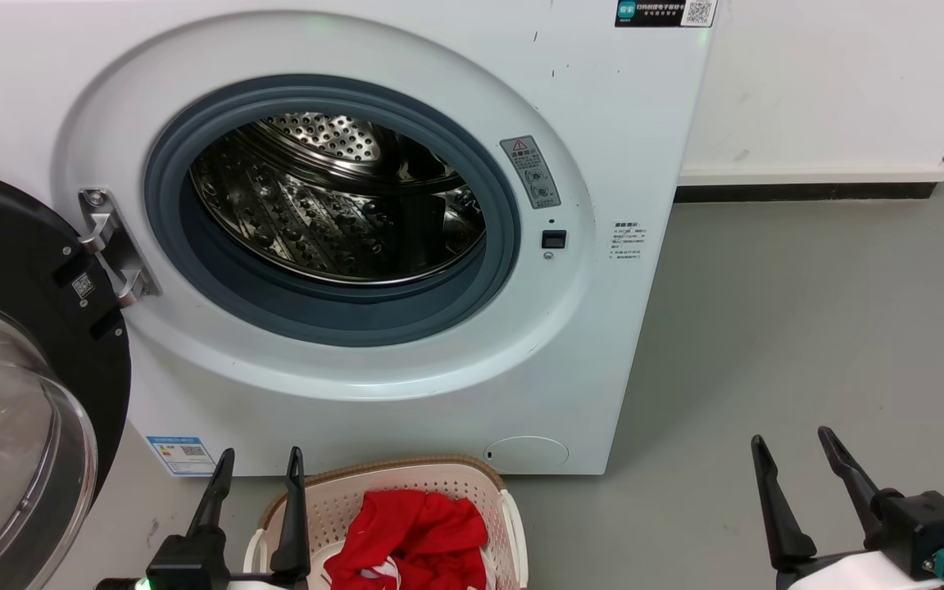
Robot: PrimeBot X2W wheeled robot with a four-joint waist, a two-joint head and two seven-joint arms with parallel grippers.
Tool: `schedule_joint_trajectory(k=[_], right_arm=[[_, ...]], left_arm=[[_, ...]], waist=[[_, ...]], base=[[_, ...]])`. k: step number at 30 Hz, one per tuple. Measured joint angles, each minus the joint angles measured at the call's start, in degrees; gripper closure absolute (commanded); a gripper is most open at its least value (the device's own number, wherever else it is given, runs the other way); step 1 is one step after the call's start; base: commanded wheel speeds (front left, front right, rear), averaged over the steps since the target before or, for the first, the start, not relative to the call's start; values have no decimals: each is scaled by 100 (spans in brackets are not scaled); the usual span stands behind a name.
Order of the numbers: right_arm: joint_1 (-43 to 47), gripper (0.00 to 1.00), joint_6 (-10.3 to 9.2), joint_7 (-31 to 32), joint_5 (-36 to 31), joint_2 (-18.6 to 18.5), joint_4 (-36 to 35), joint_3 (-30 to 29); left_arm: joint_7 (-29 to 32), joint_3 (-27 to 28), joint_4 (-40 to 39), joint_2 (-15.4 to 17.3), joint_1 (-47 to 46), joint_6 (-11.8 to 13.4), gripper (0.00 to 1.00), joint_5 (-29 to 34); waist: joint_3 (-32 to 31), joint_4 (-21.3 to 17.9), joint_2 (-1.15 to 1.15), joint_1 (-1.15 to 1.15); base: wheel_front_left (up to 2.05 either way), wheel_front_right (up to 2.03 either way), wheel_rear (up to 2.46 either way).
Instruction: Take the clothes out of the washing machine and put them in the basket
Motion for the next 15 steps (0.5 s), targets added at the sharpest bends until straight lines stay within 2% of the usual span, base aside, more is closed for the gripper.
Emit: schedule_joint_trajectory(k=[1,2,6,15], right_arm=[[0,0,0,-1,12,0,9,-1],[0,100,0,-2,16,0,18,2],[25,100,1,7,78,3,212,18],[-38,100,0,11,1202,-32,437,27]], left_arm=[[0,-4,1,1,-1,1,0,0],[0,-12,5,4,-3,1,100,-1],[38,-21,211,-14,98,0,100,-51],[304,100,337,-30,-5,-99,100,-1067]], waist=[[0,-1,0,0],[1,-1,0,0],[4,-3,0,0],[24,-7,0,0]], base=[[0,0,0],[0,0,0],[0,0,0],[0,0,0]])
